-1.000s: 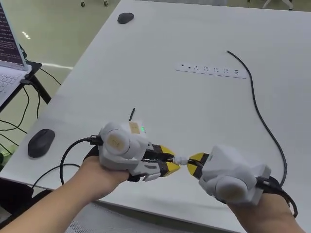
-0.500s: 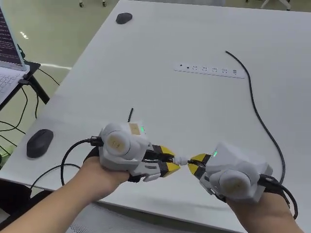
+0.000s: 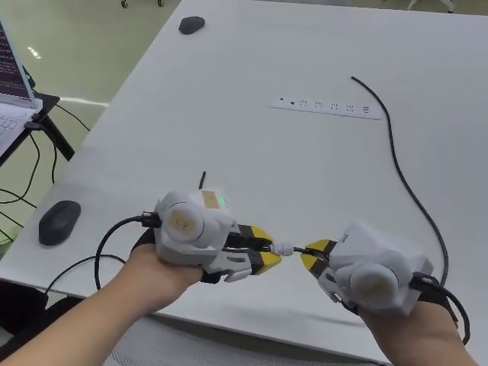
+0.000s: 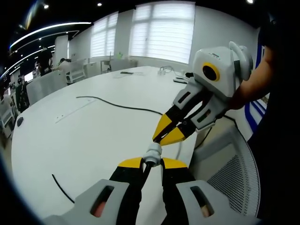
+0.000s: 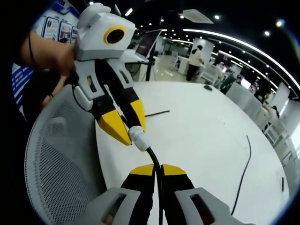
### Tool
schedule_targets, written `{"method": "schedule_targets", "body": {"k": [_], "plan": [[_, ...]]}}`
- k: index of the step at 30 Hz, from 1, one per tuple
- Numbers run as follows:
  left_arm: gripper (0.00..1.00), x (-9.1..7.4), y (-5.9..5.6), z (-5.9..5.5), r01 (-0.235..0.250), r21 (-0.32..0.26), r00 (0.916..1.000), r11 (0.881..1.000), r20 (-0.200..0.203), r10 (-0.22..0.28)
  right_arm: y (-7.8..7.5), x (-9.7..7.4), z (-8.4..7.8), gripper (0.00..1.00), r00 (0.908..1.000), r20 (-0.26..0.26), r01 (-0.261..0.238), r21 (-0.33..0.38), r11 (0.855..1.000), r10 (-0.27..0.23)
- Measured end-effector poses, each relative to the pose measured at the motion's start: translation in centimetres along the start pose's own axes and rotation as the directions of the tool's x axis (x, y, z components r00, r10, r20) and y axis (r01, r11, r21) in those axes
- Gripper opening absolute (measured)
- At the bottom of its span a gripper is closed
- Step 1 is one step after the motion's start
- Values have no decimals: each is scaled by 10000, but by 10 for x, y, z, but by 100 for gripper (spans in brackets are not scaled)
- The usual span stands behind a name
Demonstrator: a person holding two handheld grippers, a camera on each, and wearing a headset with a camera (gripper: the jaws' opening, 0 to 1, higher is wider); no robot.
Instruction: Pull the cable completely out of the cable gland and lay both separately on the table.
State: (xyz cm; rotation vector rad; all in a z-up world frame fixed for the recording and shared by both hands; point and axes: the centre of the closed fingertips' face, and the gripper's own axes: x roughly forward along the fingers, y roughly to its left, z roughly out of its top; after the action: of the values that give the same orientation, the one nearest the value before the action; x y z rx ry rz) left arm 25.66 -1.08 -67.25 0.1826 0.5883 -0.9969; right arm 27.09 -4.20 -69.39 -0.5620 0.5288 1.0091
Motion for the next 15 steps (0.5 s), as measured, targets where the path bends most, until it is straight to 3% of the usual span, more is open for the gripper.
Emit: {"method": "schedule_targets", "body": {"k": [9,12,13,15], "plan": [[14,-8,3,3,-159,-172,9997,9997,195,163,-26,-5,-31,0,9978,-261,640,1058,9923,-616],[14,-9,3,6,-205,-234,9993,9995,310,212,-32,-6,-39,0,9966,-78,823,1901,9783,-823],[14,-8,2,7,-243,-200,9991,9995,332,250,-35,-7,-44,0,9950,-97,988,2477,9638,-995],[14,-8,2,8,-276,-227,9990,9994,352,284,-40,-6,-51,0,9931,-127,1156,2868,9510,-1169]]}}
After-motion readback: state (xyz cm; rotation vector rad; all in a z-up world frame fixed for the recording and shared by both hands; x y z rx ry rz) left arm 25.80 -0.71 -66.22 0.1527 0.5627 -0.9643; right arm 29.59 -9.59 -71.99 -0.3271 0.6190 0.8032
